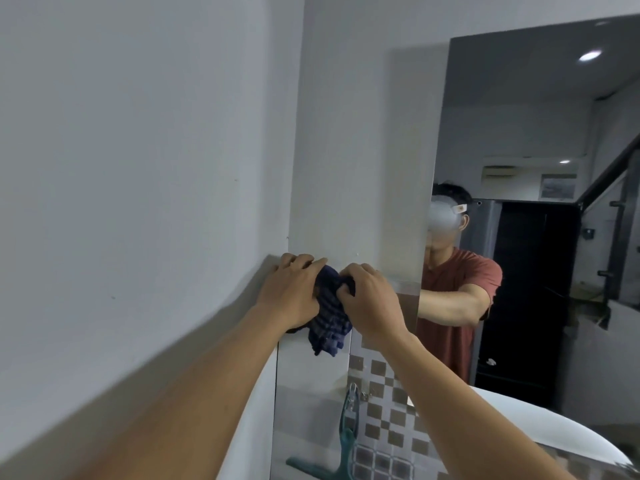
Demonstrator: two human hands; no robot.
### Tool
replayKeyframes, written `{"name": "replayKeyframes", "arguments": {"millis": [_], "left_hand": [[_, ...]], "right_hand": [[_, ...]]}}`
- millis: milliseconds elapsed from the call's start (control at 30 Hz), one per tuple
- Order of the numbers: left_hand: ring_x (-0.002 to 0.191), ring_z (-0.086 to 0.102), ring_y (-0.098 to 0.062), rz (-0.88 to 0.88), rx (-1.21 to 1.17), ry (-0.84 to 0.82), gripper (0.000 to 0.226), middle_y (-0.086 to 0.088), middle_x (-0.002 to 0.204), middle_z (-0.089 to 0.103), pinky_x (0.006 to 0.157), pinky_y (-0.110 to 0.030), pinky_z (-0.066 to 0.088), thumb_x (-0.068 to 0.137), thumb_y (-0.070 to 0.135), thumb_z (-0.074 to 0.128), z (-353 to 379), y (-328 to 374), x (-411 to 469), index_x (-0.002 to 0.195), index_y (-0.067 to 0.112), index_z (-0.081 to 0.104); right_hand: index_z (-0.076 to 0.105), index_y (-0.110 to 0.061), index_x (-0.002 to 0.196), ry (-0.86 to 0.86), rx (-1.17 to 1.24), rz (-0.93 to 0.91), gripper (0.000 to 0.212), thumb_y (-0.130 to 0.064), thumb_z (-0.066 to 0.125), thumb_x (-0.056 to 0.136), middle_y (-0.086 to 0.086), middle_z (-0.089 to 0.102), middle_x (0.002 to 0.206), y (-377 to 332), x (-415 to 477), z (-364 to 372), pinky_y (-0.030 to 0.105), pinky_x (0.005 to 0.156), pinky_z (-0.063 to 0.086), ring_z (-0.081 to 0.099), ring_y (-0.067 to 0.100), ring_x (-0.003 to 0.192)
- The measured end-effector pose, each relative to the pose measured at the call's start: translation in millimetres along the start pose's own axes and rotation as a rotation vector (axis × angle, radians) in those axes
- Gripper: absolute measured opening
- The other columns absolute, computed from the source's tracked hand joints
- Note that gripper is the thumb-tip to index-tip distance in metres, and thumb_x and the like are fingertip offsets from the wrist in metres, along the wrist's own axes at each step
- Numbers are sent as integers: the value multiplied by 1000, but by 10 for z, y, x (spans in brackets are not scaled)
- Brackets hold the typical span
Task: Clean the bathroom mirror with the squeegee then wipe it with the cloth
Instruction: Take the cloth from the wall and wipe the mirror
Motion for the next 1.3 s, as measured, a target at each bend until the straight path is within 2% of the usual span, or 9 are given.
{"name": "replayKeyframes", "arguments": {"millis": [133, 300, 400, 500, 633, 833, 933, 1067, 1300], "left_hand": [[129, 36, -26, 35, -17, 19, 38, 0, 139, 49, 104, -41, 34, 87, 21, 56, -88, 95, -3, 125, 24, 53], [77, 63, -15, 78, -391, 39, 6, 8, 79, 66, 65, -26, 42, 93, 25, 64, -378, 306, -3, 88, 26, 63], [76, 66, -11, 80, -599, 24, 8, 6, 82, 71, 68, -24, 48, 89, 29, 73, -618, 520, 24, 89, 21, 72], [73, 67, -17, 85, -691, 38, 10, 3, 77, 72, 67, -26, 50, 84, 29, 78, -832, 813, 100, 84, 20, 73], [63, 60, -20, 101, -758, 26, 18, -3, 69, 67, 67, -33, 49, 80, 28, 81, -1055, 1256, 247, 80, 12, 72], [92, 72, -21, 182, -932, -163, 8, 1, 100, 76, 89, -40, 58, 86, 27, 76, -1152, 1823, 482, 92, 21, 77], [97, 72, -22, 189, -932, -144, 12, 0, 106, 76, 92, -45, 58, 87, 29, 75, -1239, 2062, 638, 95, 21, 79], [86, 70, -18, 186, -847, 14, 11, 0, 88, 75, 81, -32, 57, 83, 29, 79, -1564, 2346, 860, 91, 21, 78], [87, 67, -14, 206, -695, 346, 9, 5, 89, 75, 80, -32, 56, 87, 28, 75, -2148, 2516, 1302, 91, 21, 78]], "right_hand": [[60, -20, 106, -27, 194, 52, 16, -13, 50, 97, 0, 68, 88, -10, -93, -206, 42, 65, 56, 63, 17, 75], [64, -20, 105, 68, 268, 111, 17, -9, 52, 99, -7, 65, 80, 176, -239, -696, 32, 63, 57, 64, 5, 71], [64, -17, 104, 111, 313, 110, 18, -7, 50, 99, -7, 62, 90, 253, -344, -1015, 23, 73, 57, 63, 3, 85], [61, -28, 104, 128, 436, 149, 19, -24, 45, 94, 8, 66, 107, 303, -479, -1247, 48, 86, 58, 66, 24, 100], [58, -31, 114, 191, 388, 158, 18, -38, 52, 98, 1, 63, 117, 350, -659, -1655, 15, 90, 48, 61, 16, 108], [46, -51, 105, 383, 294, 287, 25, -42, 63, 89, -10, 67, 101, 601, -777, -2405, 50, 76, 60, 68, 15, 94], [47, -39, 99, 528, 229, 250, 25, -20, 63, 96, -5, 57, 107, 645, -764, -2789, 30, 73, 51, 58, 7, 91], [66, -21, 98, 634, 100, 207, 17, -8, 56, 99, -3, 50, 111, 626, -603, -3150, 17, 73, 45, 53, 1, 84], [63, -3, 127, 605, -226, 71, 34, -5, 45, 99, 14, 38, 142, 380, 116, -3345, 46, 101, 49, 46, 35, 118]]}}
Point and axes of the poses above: each hand's wrist, its own x-axis towards the middle knuckle, its own z-axis out of the palm, y = z × x, the point moved 10 cm from there along x, towards the middle knuckle
